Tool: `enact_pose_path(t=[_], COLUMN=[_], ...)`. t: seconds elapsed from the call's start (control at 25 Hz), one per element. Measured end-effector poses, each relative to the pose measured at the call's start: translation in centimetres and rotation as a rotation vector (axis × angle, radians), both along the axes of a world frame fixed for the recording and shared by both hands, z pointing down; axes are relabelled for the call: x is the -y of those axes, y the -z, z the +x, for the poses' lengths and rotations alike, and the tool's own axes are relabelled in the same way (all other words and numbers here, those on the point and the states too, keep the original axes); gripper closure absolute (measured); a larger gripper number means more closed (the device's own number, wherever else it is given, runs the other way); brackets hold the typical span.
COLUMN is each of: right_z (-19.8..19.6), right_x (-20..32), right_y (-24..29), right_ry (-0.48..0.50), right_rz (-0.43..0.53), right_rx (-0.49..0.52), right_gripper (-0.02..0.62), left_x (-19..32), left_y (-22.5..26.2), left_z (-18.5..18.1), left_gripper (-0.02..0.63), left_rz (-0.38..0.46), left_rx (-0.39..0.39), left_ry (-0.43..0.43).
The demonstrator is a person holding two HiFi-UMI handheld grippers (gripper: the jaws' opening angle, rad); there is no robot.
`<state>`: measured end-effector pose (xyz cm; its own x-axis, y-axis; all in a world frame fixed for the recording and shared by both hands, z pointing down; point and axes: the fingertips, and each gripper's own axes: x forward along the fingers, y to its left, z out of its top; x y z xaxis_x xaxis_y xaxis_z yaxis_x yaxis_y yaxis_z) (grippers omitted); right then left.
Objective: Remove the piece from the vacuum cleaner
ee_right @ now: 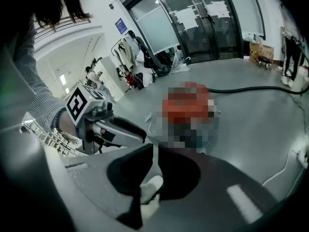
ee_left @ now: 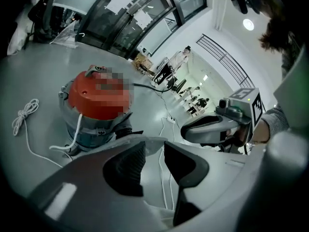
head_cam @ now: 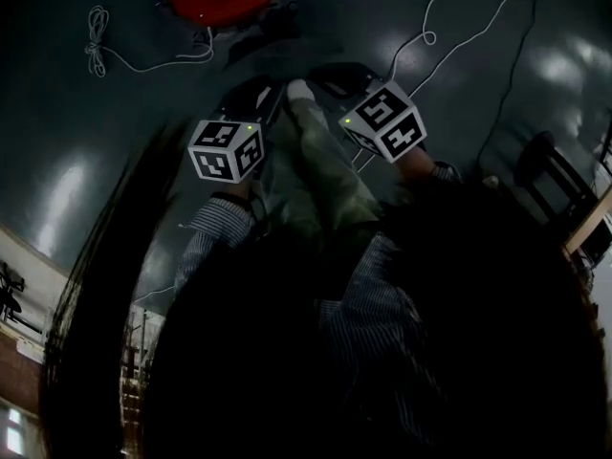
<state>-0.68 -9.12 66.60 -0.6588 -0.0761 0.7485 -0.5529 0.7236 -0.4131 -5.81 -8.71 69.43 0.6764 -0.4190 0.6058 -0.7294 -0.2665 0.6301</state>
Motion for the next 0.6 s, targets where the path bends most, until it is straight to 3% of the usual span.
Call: enact_pose_path(t=[0.16,0.28,0.6], right_z=[-0.1,-0.2,0.4], right_x=[1.1,2.0,3.7], right_y=[-2.6,-4.1,-9.4], right_ry=[0.033,0.075,0.285], right_rz=[0.012,0.039,0.153], right_rx=[-0.024,-0.071,-0.279], right_gripper=[0.559,0.513,0.466], left_x=[1.2,2.0,4.0], left_y=[-2.4,-4.0,-9.0], left_z=[-0.7,-1.4,-2.7], left_gripper=[0.431,0.419,0.382], left_rz=[0.046,0.085,0.158], left_rx=[0.084,0.177,0.392], left_ry=[-0.069,-0.128,-0.313])
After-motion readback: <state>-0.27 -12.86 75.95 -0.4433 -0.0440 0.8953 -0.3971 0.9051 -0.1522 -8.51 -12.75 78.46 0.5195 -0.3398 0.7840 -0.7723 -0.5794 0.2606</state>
